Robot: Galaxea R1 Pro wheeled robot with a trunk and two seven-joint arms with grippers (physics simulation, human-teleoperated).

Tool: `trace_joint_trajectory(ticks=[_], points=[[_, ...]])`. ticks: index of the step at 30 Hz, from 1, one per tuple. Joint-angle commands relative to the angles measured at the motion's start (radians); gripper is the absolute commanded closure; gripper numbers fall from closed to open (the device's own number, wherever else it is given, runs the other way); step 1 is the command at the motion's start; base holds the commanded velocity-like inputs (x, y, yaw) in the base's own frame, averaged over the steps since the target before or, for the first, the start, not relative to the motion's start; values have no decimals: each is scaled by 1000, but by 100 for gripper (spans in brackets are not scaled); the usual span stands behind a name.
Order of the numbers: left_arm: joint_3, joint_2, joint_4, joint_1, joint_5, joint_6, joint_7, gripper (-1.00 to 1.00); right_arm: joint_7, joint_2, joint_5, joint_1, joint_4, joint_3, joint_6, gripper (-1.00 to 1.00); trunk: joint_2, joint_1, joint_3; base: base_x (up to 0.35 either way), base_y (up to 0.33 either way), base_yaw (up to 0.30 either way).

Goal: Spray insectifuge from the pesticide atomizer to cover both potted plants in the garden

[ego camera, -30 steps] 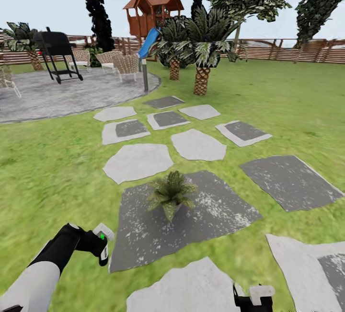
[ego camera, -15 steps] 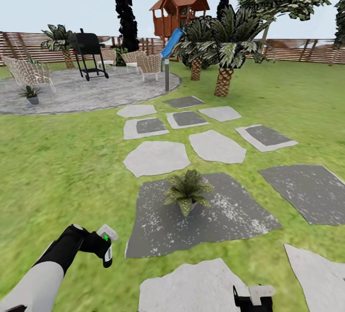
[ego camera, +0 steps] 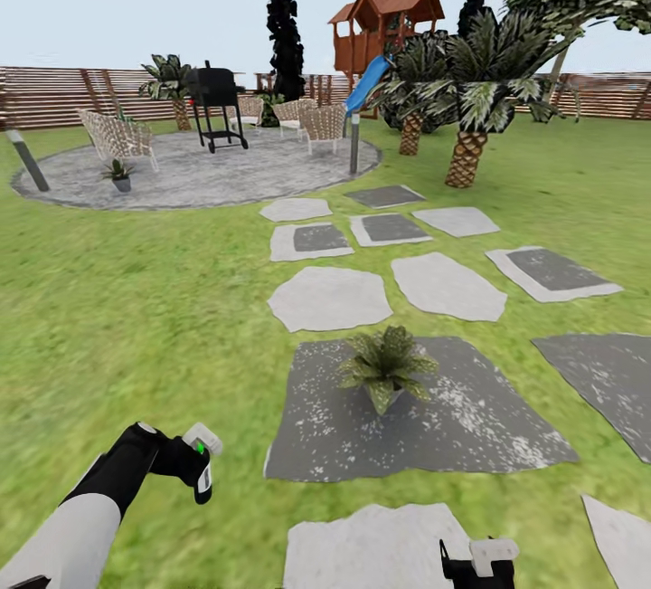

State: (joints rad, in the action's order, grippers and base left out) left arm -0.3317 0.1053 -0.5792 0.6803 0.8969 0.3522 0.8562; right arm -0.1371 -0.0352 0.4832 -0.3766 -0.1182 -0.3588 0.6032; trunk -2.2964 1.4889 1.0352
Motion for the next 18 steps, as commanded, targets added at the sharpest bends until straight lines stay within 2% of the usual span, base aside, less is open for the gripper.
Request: trace_joint_trajectory(ticks=[1,6,13,16,18], points=[[-4,-1,0,1,4,7,6,100,-7,0,11,-1,1,-3,3,-100,0,0,1,0,0,277],[-4,-2,1,1,3,7,7,100,-7,3,11,-1,1,-3,3,-100,0,0,1,0,0,277],[-6,-12,2,1,4,7,7,100,-4,63,17,-1,-16,0,4,-100,0,0,1,0,0,277],[-6,-15,4,1,4,6,7,100,-1,102,17,-2,-99,1,4,-100,0,0,1,0,0,245],[-6,-15,4,1,3,6,7,100,2,113,22,-2,-149,10,4,-100,0,0,1,0,0,87]])
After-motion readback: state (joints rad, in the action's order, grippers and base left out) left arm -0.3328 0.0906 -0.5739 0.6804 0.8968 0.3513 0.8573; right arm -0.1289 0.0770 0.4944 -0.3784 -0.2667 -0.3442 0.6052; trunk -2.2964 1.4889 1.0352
